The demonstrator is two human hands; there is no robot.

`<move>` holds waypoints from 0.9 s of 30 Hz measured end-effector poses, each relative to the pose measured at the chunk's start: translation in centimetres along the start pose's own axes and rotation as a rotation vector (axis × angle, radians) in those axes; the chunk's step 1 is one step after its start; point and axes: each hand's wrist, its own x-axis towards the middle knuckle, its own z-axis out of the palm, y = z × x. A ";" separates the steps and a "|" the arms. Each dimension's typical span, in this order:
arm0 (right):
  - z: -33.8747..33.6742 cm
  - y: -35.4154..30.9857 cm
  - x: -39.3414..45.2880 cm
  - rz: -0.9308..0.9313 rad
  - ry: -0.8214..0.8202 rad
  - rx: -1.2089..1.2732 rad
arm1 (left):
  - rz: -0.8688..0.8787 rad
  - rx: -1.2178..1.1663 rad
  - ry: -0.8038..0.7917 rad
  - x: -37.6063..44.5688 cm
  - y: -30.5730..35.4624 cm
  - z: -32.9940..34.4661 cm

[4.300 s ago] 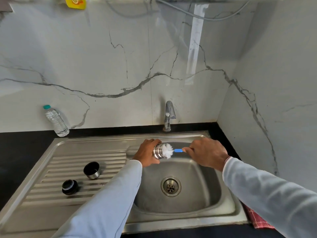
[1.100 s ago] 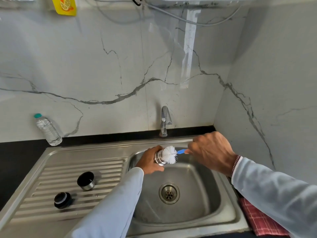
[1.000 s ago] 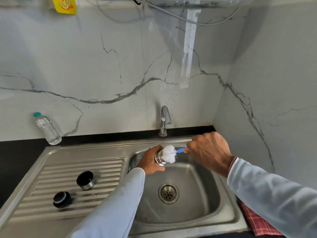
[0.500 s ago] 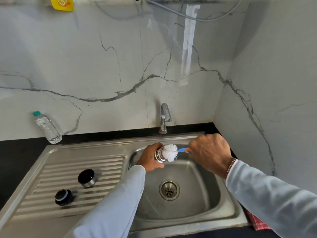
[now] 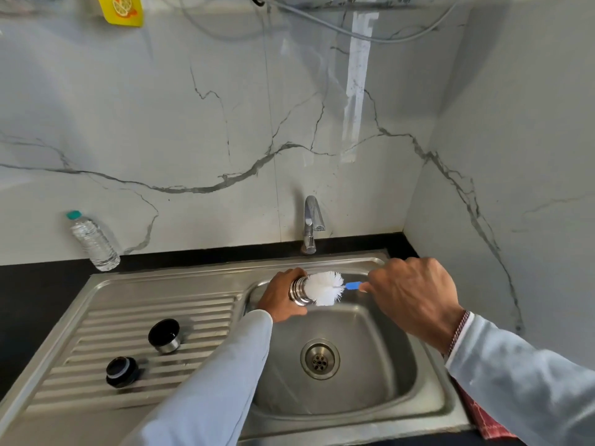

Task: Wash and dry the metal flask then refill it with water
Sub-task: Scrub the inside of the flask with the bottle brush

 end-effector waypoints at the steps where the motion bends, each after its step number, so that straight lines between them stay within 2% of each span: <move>1: 0.2 0.0 0.2 0.008 -0.009 0.009 | 0.001 -0.010 0.001 -0.1 0.1 0.2; 10: 2.4 -0.8 1.3 0.042 -0.068 0.059 | 0.052 -0.008 -0.010 -0.2 0.9 1.1; 15: 1.3 0.1 0.7 0.035 -0.080 0.066 | 0.075 -0.003 -0.026 0.3 1.2 1.0; 21: -0.4 1.5 -1.1 0.070 0.014 0.082 | 0.042 0.085 -0.004 0.5 -0.3 0.1; 27: 5.0 3.3 -0.1 -0.127 0.512 -0.009 | -0.010 0.080 -0.008 0.0 -0.8 0.1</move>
